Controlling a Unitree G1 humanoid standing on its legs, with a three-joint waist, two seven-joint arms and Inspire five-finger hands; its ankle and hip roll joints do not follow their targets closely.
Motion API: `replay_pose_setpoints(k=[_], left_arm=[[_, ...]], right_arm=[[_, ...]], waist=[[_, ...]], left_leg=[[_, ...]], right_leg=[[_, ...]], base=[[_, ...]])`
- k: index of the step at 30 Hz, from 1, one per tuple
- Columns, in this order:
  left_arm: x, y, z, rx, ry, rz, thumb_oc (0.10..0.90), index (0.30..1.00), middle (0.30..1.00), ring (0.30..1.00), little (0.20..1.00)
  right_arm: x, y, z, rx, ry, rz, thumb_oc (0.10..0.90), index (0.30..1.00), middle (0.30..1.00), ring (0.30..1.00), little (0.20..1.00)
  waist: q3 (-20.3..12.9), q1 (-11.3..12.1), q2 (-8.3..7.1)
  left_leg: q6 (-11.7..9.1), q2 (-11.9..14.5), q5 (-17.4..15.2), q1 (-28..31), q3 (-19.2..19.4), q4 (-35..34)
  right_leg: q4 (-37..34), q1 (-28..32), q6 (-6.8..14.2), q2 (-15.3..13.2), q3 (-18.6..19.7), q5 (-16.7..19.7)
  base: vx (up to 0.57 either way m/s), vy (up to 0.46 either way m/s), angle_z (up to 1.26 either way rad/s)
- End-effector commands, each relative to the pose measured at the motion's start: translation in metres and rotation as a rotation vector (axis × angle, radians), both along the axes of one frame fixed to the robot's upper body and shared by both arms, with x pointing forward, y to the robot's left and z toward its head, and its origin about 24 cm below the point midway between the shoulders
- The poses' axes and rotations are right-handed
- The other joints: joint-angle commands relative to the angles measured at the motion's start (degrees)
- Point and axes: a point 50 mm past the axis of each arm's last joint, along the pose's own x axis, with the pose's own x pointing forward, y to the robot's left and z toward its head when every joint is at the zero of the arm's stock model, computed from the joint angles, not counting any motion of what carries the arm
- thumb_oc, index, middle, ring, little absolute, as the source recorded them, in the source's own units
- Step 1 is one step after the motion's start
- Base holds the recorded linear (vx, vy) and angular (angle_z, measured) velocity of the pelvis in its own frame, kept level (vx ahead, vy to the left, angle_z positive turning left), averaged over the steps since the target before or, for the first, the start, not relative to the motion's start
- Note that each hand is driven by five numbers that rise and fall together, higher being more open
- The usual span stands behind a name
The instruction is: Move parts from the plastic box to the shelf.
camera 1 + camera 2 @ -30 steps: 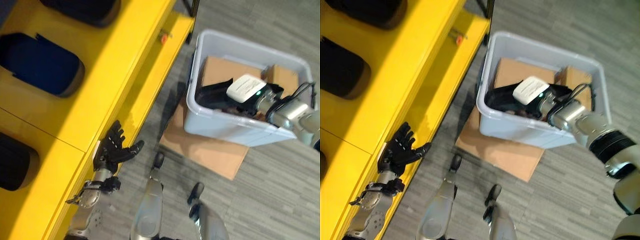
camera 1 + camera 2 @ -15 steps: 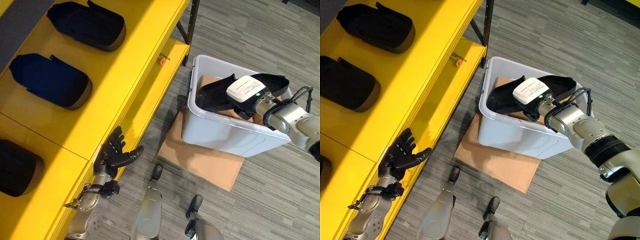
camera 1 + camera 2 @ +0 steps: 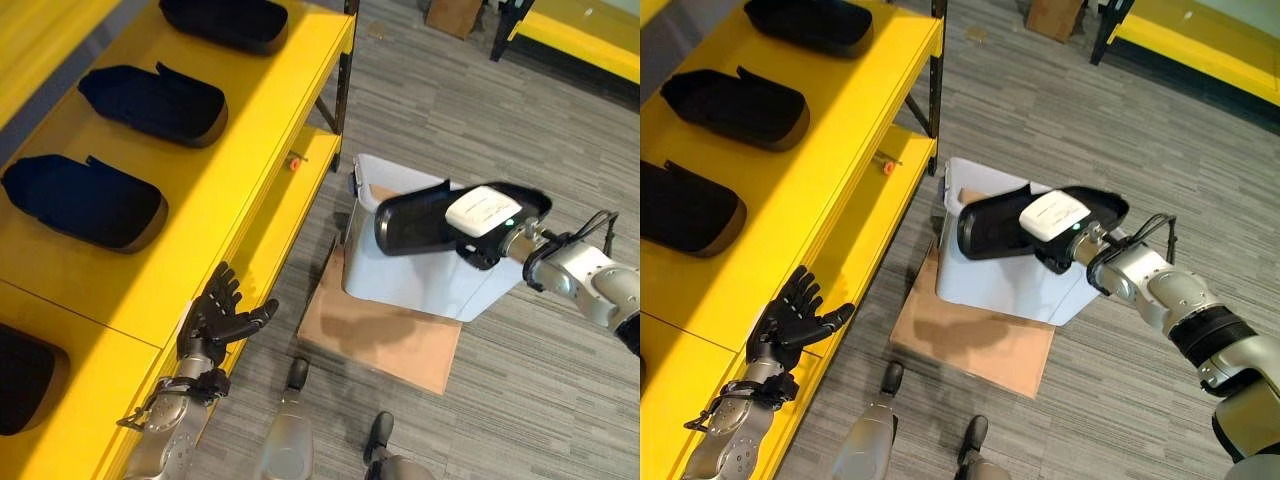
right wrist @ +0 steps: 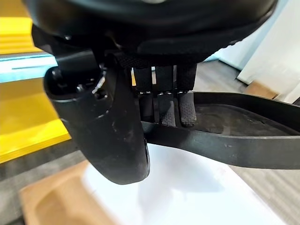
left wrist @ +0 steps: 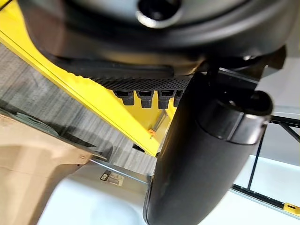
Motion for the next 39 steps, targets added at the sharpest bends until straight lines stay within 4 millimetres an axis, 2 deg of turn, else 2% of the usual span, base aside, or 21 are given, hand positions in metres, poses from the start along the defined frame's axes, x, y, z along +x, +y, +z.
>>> replay_pose_setpoints(k=[1, 5, 15, 29, 36, 37, 39], left_arm=[[-0.007, -0.001, 0.008, 0.046, -0.066, -0.037, 0.900, 1.000, 1.000, 1.000, 1.000], [-0.008, -0.001, 0.005, 0.048, -0.054, -0.039, 0.900, 1.000, 1.000, 1.000, 1.000], [-0.006, -0.006, 0.004, 0.039, -0.062, -0.033, 0.900, 1.000, 1.000, 1.000, 1.000], [-0.004, -0.010, 0.009, 0.042, -0.078, -0.055, 0.900, 1.000, 1.000, 1.000, 1.000], [0.003, -0.009, 0.031, 0.164, -0.162, -0.081, 0.900, 1.000, 1.000, 1.000, 1.000], [0.007, -0.008, 0.040, 0.214, -0.206, -0.076, 0.900, 1.000, 1.000, 1.000, 1.000], [0.010, -0.007, 0.045, 0.237, -0.231, -0.060, 0.900, 1.000, 1.000, 1.000, 1.000]], right_arm=[[0.005, 0.000, 0.012, 0.024, -0.093, -0.005, 0.400, 0.300, 0.300, 0.300, 0.300], [0.004, 0.001, 0.022, 0.032, -0.129, 0.008, 0.400, 0.300, 0.300, 0.300, 0.300], [-0.004, 0.016, 0.064, 0.072, -0.257, 0.120, 0.400, 0.300, 0.300, 0.300, 0.300], [-0.010, 0.020, 0.086, 0.079, -0.310, 0.159, 0.400, 0.300, 0.300, 0.300, 0.300], [-0.015, 0.029, 0.096, 0.127, -0.308, 0.208, 0.400, 0.300, 0.300, 0.300, 0.300], [-0.018, 0.032, 0.099, 0.174, -0.308, 0.229, 0.400, 0.300, 0.300, 0.300, 0.300], [-0.023, 0.035, 0.102, 0.207, -0.298, 0.250, 0.400, 0.300, 0.300, 0.300, 0.300]], waist=[[-10.89, -0.66, -2.37], [-11.70, -1.44, -2.35], [-13.88, -5.33, -1.77], [-14.32, -6.97, -0.90], [-14.16, -7.40, -0.45], [-14.13, -7.71, -0.29], [-14.10, -7.88, -0.36]], left_leg=[[-2.44, 4.30, 1.77, -1.05, -1.82, -2.19], [-2.34, 5.04, 1.40, 0.82, -0.40, -2.79], [-2.56, 6.67, 0.55, 5.78, 3.94, -4.47], [-2.98, 7.68, -0.04, 6.97, 5.11, -3.58], [-3.24, 7.96, -0.10, 7.09, 5.24, -3.35], [-3.31, 8.08, -0.19, 7.03, 5.29, -3.06], [-3.38, 8.14, -0.16, 7.35, 5.36, -3.27]], right_leg=[[1.20, 6.17, 5.14, -3.83, 1.30, -3.16], [0.89, 6.13, 5.31, -3.91, 2.57, -2.66], [0.35, 5.62, 5.50, -3.89, 6.51, -1.94], [0.56, 6.27, 4.80, -3.58, 7.94, -2.97], [0.38, 6.45, 4.48, -3.37, 8.20, -3.30], [0.61, 6.44, 4.36, -3.37, 8.32, -3.44], [0.55, 6.62, 4.32, -3.39, 8.41, -3.49]], base=[[0.03, 0.021, -0.19], [0.03, 0.015, -0.23], [0.02, 0.019, -0.25], [0.01, -0.001, -0.06], [0.00, 0.000, 0.00], [0.00, 0.000, 0.00], [0.00, 0.000, 0.00]])
